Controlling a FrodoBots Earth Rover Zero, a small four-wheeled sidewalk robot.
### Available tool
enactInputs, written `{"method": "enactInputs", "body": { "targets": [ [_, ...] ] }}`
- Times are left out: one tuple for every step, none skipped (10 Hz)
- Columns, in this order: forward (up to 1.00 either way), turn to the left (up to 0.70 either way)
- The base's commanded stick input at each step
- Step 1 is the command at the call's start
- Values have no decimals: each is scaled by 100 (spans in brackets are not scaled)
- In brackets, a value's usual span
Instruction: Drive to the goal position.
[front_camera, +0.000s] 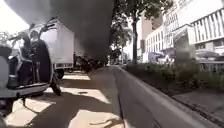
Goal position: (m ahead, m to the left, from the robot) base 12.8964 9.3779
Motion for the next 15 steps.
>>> {"method": "enactInputs", "body": {
  "targets": [
    [70,1],
    [70,0],
    [70,0],
    [70,0],
    [70,0],
    [70,0],
    [70,0],
    [70,0],
    [70,0],
    [70,0],
    [70,0],
    [70,0],
    [70,0],
    [70,0],
    [70,-1]
  ]
}}
